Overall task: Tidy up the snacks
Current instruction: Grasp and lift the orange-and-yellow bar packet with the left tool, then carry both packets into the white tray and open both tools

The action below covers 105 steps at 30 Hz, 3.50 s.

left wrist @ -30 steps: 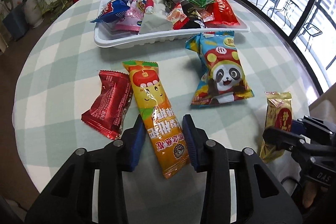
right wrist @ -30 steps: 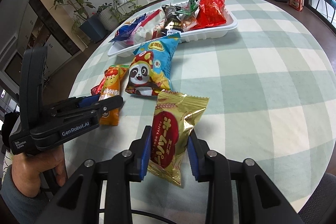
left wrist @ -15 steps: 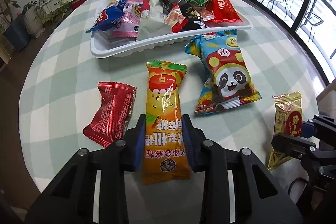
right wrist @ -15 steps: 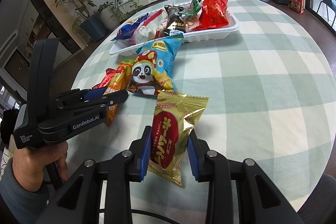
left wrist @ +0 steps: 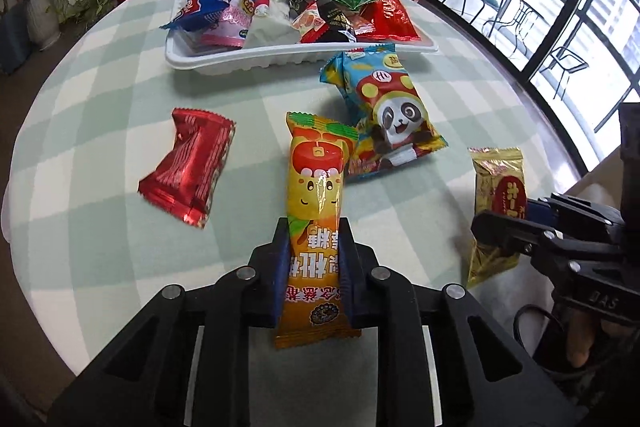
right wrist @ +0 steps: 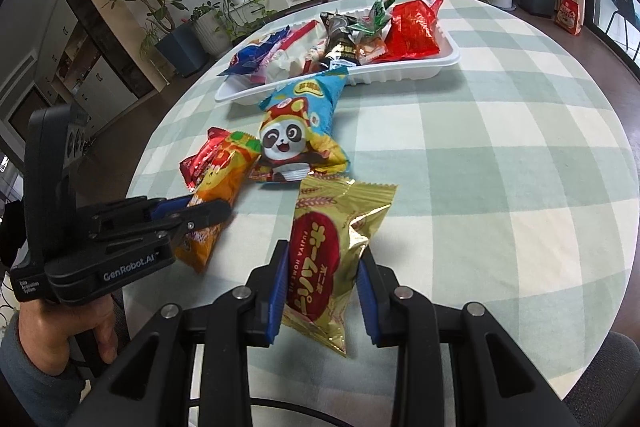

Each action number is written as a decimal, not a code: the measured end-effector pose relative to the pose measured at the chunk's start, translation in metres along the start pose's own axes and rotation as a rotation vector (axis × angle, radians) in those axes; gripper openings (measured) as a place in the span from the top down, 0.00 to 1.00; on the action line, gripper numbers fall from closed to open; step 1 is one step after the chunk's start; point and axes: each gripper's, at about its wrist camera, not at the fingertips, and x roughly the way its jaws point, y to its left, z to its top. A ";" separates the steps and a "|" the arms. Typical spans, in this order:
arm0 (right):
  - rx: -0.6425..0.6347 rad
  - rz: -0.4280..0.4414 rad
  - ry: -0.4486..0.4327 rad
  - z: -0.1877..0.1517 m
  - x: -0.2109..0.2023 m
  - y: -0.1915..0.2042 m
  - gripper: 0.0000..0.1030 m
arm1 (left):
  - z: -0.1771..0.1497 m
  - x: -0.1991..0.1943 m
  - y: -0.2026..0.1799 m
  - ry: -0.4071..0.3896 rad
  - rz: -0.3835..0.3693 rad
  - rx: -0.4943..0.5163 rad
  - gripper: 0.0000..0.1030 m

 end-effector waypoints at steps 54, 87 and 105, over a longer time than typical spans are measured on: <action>-0.081 -0.077 -0.253 0.196 -0.046 -0.037 0.68 | 0.184 -0.054 0.042 -0.290 -0.135 -0.058 0.81; -0.178 -0.135 0.033 0.209 0.105 -0.035 0.68 | 0.210 0.088 0.038 -0.117 -0.103 -0.022 0.81; -0.162 -0.130 -0.006 0.204 0.098 -0.038 0.65 | 0.205 0.086 0.034 -0.117 -0.101 0.000 0.78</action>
